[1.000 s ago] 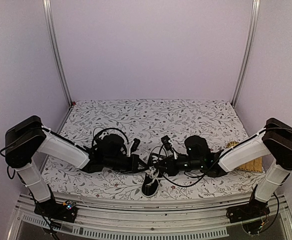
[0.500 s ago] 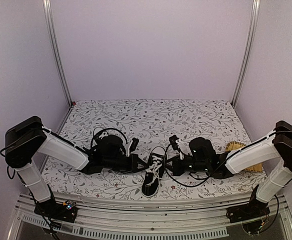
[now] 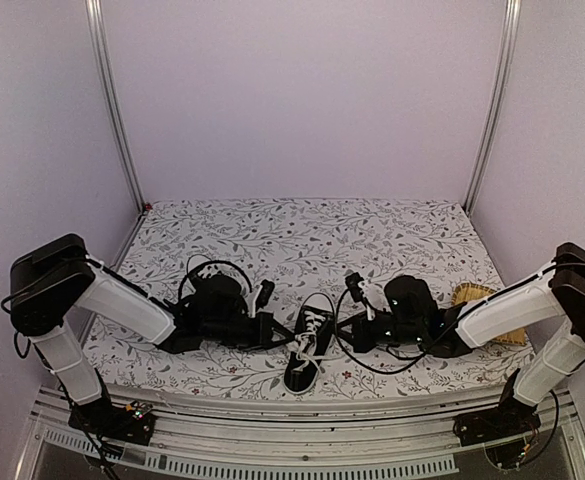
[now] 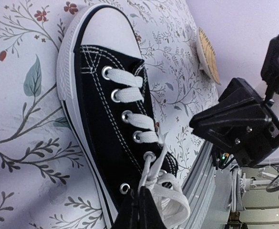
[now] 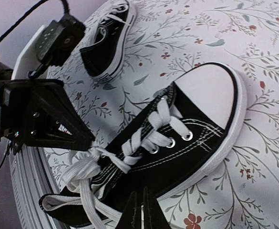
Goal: Tie the shoes
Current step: Tie the loops with the shoelace on the shoe.
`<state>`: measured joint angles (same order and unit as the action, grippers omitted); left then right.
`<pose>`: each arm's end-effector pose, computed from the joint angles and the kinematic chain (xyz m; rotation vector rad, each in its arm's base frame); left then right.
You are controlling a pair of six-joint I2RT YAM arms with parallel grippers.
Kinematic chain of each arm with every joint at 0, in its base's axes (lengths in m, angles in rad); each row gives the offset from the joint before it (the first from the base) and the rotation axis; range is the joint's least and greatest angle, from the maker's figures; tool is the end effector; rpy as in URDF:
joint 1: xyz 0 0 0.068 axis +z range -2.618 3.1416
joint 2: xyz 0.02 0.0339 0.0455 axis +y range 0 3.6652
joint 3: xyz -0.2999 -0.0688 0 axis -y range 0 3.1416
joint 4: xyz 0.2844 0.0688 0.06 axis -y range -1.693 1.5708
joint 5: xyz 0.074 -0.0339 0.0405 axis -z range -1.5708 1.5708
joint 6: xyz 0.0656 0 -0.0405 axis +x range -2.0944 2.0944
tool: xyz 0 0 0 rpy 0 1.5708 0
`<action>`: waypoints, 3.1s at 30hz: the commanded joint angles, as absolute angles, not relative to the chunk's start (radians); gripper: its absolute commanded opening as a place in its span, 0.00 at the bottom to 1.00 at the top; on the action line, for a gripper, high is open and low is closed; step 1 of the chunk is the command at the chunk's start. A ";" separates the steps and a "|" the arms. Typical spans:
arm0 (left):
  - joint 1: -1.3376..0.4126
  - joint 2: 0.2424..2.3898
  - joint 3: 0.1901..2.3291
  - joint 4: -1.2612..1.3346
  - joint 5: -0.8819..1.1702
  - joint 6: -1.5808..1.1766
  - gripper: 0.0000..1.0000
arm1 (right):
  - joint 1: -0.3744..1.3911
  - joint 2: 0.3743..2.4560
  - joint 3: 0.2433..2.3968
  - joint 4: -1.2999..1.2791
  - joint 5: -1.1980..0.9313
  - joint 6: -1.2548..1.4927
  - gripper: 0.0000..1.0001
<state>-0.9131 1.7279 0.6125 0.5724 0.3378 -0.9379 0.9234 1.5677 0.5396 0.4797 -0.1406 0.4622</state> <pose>0.2042 -0.3000 0.1105 0.2040 2.4358 -1.3468 0.1953 0.2735 0.1284 -0.6057 2.1879 0.9356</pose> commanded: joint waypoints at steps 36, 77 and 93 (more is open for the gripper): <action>-0.915 1.773 0.652 0.604 0.439 -0.980 0.34 | 0.946 1.620 0.633 0.523 -0.393 0.622 0.37; -1.024 1.729 0.842 0.123 0.197 -0.834 0.17 | 0.953 1.647 0.615 0.545 -0.379 0.638 0.34; -1.047 1.789 0.905 0.023 0.151 -0.808 0.17 | 0.953 1.649 0.609 0.562 -0.381 0.643 0.34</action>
